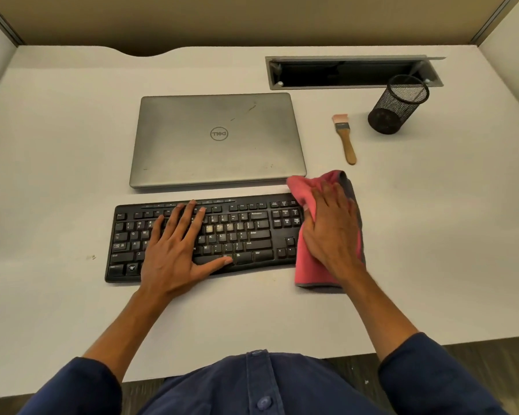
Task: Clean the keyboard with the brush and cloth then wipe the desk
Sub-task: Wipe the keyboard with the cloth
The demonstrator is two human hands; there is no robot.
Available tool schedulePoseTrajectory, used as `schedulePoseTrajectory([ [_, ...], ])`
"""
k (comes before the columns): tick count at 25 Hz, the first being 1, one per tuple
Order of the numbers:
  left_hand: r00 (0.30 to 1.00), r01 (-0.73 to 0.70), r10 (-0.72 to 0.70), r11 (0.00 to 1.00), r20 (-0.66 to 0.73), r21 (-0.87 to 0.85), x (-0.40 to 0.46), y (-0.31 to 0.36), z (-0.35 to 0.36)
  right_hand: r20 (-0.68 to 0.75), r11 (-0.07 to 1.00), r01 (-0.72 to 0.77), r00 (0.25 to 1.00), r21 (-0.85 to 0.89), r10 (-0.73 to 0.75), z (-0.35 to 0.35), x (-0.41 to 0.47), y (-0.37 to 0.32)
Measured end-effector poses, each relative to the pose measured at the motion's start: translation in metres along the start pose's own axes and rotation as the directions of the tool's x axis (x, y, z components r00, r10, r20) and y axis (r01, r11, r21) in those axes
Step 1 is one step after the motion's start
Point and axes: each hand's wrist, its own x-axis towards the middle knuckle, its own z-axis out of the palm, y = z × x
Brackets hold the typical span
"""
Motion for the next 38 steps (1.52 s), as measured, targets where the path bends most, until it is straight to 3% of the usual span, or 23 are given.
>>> schedulePoseTrajectory([
  [4,1.0,0.004,-0.004,1.0,0.028,0.002,0.0,0.002,-0.001,0.187,0.98,0.199,0.963,-0.011,-0.194,0.003,0.012,-0.018],
  [10,0.998,0.04,-0.039,0.999,0.04,-0.012,0.0,0.003,-0.002,0.228,0.94,0.321,0.93,-0.118,-0.289,-0.02,0.005,-0.023],
  [16,0.998,0.051,-0.05,0.998,0.034,-0.03,0.0,0.004,-0.003,0.383,0.929,0.356,0.875,-0.098,-0.295,-0.047,-0.036,-0.029],
  [19,0.999,0.042,-0.041,0.999,0.032,-0.029,0.0,0.005,-0.003,0.3,0.966,0.259,0.92,0.017,-0.252,-0.054,-0.033,-0.023],
  [22,0.998,0.046,-0.045,0.999,0.044,-0.013,0.001,0.007,-0.004,0.013,0.981,0.102,0.994,0.166,-0.106,-0.053,0.0,-0.018],
  [23,0.997,0.044,-0.044,0.999,0.056,-0.005,0.002,0.009,-0.004,0.002,0.982,0.099,0.995,0.159,-0.101,-0.048,0.011,-0.017],
  [27,0.992,-0.024,0.022,1.0,0.121,0.013,0.019,0.021,-0.005,0.284,0.981,0.193,0.942,-0.022,-0.179,-0.006,0.023,-0.015],
  [36,0.987,-0.03,0.033,0.999,0.154,-0.02,0.027,0.022,-0.004,0.199,0.961,0.265,0.94,0.083,-0.277,-0.006,-0.043,0.026],
  [38,0.985,-0.026,0.029,1.0,0.171,-0.017,0.028,0.022,-0.005,0.104,0.96,0.258,0.957,0.112,-0.27,-0.015,-0.054,0.031],
])
